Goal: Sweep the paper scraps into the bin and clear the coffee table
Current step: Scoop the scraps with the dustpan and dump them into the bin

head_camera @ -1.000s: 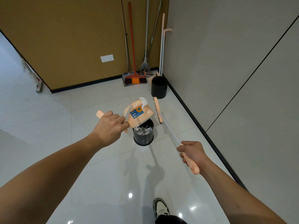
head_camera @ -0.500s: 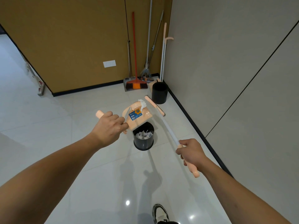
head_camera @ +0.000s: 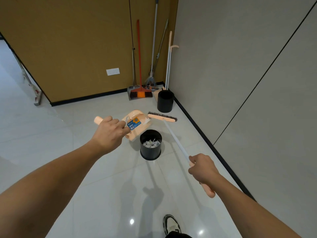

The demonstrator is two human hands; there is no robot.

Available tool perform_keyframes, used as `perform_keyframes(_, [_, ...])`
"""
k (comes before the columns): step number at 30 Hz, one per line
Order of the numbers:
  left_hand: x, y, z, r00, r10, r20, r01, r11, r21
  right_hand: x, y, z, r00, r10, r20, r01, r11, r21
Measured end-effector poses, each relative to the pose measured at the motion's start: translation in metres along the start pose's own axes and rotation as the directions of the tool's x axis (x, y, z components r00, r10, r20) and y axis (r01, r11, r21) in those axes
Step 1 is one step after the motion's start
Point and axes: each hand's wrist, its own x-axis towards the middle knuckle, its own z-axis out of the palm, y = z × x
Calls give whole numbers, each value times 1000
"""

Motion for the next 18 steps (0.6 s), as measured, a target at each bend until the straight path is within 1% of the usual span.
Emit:
perform_keyframes(4, [-22, -4, 7, 1000, -24, -3, 24, 999, -21, -25, 11, 20, 996, 81, 23, -83, 993, 83])
perform_keyframes(8, [-45, -10, 14, 997, -81, -10, 81, 996, -39, -46, 18, 35, 994, 97, 42, -102, 980, 170])
perform_keyframes(11, [-62, -13, 16, 983, -180, -42, 176, 981, -86, -54, 13, 44, 994, 100, 47, -107, 976, 188])
perform_keyframes(14, [-87, -7, 19, 953, -300, -34, 292, 944, -151, -56, 0, 50, 995, 92, 39, -98, 970, 222])
perform_keyframes(16, [-108, -4, 22, 928, -373, -9, 366, 914, -176, -55, -14, 56, 994, 88, 72, -105, 955, 278])
perform_keyframes(18, [-133, -4, 27, 895, -442, 49, 443, 875, -194, -52, -29, 69, 992, 73, 103, -102, 944, 313])
